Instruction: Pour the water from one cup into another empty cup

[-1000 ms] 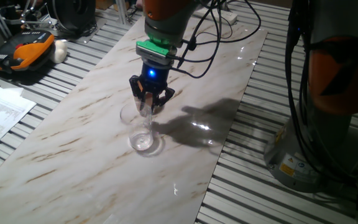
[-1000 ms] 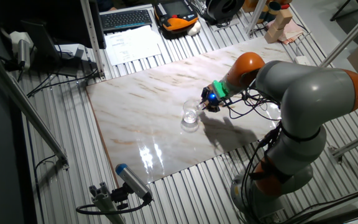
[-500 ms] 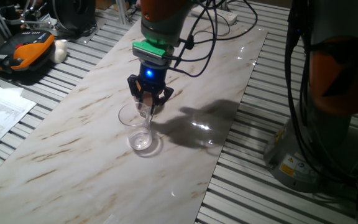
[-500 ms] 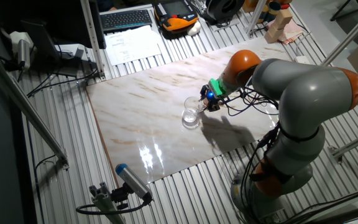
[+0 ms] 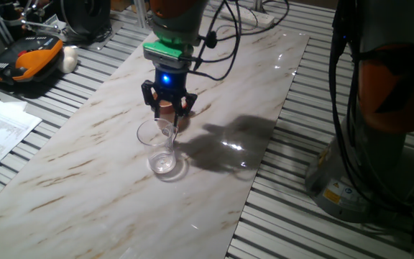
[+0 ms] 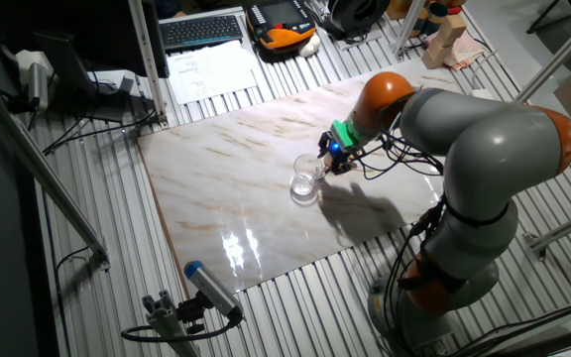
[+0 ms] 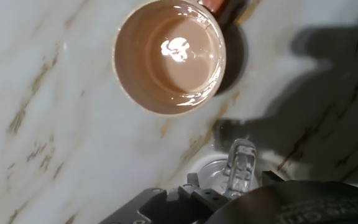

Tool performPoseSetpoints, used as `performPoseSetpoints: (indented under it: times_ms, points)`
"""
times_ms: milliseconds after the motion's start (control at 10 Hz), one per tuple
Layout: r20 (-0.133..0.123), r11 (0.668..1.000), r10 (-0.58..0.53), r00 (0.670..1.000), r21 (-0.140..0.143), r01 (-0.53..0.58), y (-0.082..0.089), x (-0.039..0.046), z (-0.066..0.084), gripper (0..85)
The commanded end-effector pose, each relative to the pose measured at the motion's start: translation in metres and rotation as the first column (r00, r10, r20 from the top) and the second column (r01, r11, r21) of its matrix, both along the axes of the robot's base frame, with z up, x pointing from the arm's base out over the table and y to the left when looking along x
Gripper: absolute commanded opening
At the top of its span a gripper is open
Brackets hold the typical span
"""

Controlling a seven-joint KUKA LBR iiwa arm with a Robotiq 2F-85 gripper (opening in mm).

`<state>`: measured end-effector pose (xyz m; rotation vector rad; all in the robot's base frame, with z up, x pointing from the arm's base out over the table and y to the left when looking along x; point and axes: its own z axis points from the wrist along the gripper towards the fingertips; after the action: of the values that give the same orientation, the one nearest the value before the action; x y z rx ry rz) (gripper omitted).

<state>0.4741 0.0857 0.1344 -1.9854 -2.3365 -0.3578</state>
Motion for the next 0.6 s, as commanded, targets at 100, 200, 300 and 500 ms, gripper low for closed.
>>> performPoseSetpoints:
  times_ms: [100, 200, 300, 500]
  points:
    - [-0.001, 1.0, 0.005, 1.0, 0.003, -0.005, -0.003, 0.0057, 0.014, 51.0]
    - [0.0, 1.0, 0.009, 1.0, 0.006, -0.009, -0.006, 0.0095, 0.022, 51.0]
    - [0.006, 1.0, 0.015, 1.0, 0.015, -0.015, -0.009, 0.0122, 0.028, 34.0]
    - [0.008, 0.999, 0.034, 0.999, 0.023, -0.034, -0.017, 0.0171, 0.044, 0.0]
